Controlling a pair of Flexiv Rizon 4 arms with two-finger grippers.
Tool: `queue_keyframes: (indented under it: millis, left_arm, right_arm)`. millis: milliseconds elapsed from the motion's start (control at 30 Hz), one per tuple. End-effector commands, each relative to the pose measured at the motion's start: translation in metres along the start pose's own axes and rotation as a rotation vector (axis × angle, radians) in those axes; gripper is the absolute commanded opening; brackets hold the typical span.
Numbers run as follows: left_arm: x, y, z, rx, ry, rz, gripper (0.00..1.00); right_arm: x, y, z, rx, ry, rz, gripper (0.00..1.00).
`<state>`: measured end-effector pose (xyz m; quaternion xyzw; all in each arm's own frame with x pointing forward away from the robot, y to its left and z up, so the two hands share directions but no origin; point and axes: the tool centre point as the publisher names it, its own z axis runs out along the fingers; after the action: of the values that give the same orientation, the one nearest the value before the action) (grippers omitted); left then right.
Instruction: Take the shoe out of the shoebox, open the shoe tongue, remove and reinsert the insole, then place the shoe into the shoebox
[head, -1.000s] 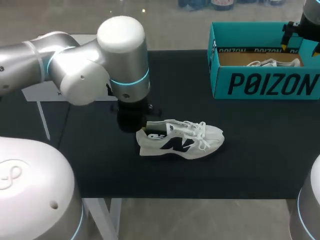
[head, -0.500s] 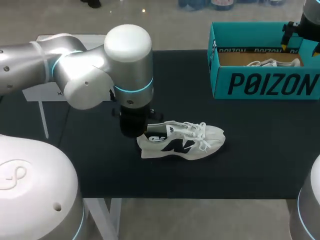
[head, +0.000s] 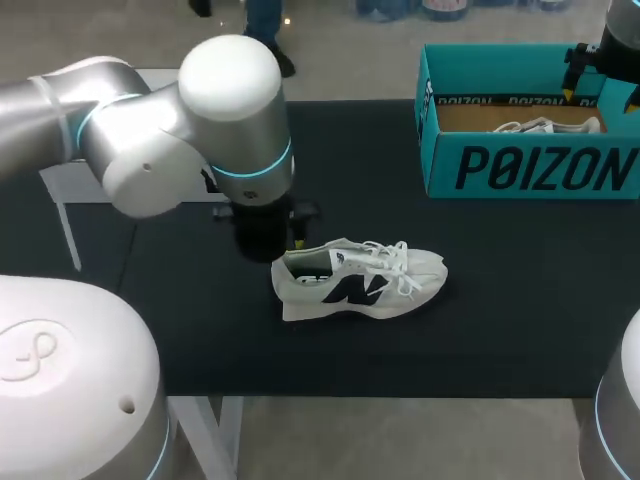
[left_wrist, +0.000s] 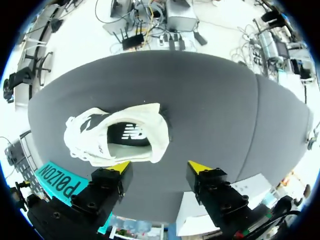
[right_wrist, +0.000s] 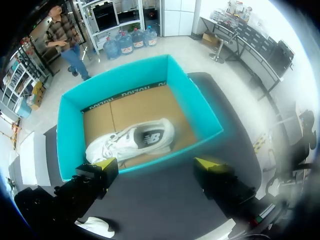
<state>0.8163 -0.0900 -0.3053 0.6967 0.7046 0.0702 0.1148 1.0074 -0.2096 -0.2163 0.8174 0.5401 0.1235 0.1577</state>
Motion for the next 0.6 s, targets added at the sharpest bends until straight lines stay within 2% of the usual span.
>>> queue_keyframes:
  millis: [33, 200, 267, 500, 533, 567, 600]
  left_arm:
    - [0.045, -0.007, -0.036, 0.034, -0.156, -0.084, 1.00]
    - [0.062, -0.016, -0.045, 0.040, -0.187, -0.133, 1.00]
    - [0.068, -0.020, -0.044, 0.067, -0.230, -0.169, 1.00]
    - [0.087, -0.046, -0.035, 0.197, -0.475, -0.317, 1.00]
    - [0.087, -0.050, -0.034, 0.219, -0.544, -0.339, 1.00]
    - [0.090, -0.053, -0.031, 0.255, -0.576, -0.378, 1.00]
    - [0.091, -0.056, -0.029, 0.252, -0.581, -0.379, 1.00]
  right_arm:
    - [0.000, 0.000, 0.001, -0.001, -0.001, 0.001, 1.00]
    - [0.000, 0.000, 0.001, -0.001, -0.001, 0.001, 1.00]
    - [0.000, 0.000, 0.001, -0.001, -0.001, 0.001, 1.00]
    - [0.000, 0.000, 0.001, -0.001, -0.001, 0.001, 1.00]
    - [0.000, 0.000, 0.001, -0.001, -0.001, 0.001, 1.00]
    - [0.000, 0.000, 0.001, -0.001, -0.001, 0.001, 1.00]
    - [0.000, 0.000, 0.001, -0.001, -0.001, 0.001, 1.00]
